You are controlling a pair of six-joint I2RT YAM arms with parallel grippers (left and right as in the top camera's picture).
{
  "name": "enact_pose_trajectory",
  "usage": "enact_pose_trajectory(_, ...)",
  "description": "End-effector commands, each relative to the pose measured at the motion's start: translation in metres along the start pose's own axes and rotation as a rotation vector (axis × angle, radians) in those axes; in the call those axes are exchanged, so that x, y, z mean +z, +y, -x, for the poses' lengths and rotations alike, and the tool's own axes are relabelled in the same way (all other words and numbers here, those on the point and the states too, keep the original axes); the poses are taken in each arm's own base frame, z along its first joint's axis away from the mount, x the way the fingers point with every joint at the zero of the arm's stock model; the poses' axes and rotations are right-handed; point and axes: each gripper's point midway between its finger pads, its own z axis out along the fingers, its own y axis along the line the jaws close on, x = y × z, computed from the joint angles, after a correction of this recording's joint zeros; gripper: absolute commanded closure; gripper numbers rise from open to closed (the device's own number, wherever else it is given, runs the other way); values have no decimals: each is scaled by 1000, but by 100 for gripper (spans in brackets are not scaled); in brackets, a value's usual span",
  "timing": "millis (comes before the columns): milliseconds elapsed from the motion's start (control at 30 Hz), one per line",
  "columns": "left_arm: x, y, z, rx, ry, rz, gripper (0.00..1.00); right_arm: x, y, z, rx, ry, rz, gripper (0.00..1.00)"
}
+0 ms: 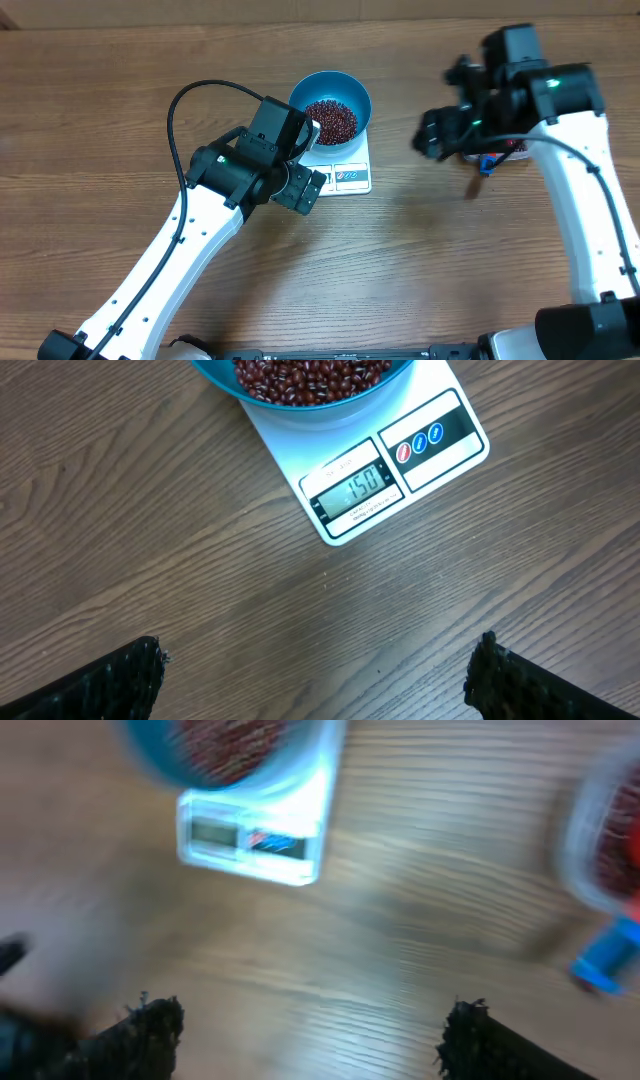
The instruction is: Scoop item into bowl and weigh 150g on scale
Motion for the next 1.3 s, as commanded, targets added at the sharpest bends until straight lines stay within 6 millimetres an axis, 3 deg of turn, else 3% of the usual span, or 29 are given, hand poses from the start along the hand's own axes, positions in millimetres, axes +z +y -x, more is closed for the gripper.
enact_pose_trajectory(0, -3, -2, 0, 15, -9, -12, 1, -4, 32, 1, -141, -19, 75, 0)
enact_pose_trajectory(100, -3, -2, 0, 16, -9, -12, 1, -2, 40, -1, -160, -11, 81, 0)
enact_pose_trajectory(1067, -3, -2, 0, 16, -9, -12, 0, -2, 40, -1, -161, -10, 80, 0)
enact_pose_trajectory(1267, -3, -2, 0, 15, -9, -12, 0, -1, 31, 2, -164, -21, 27, 0)
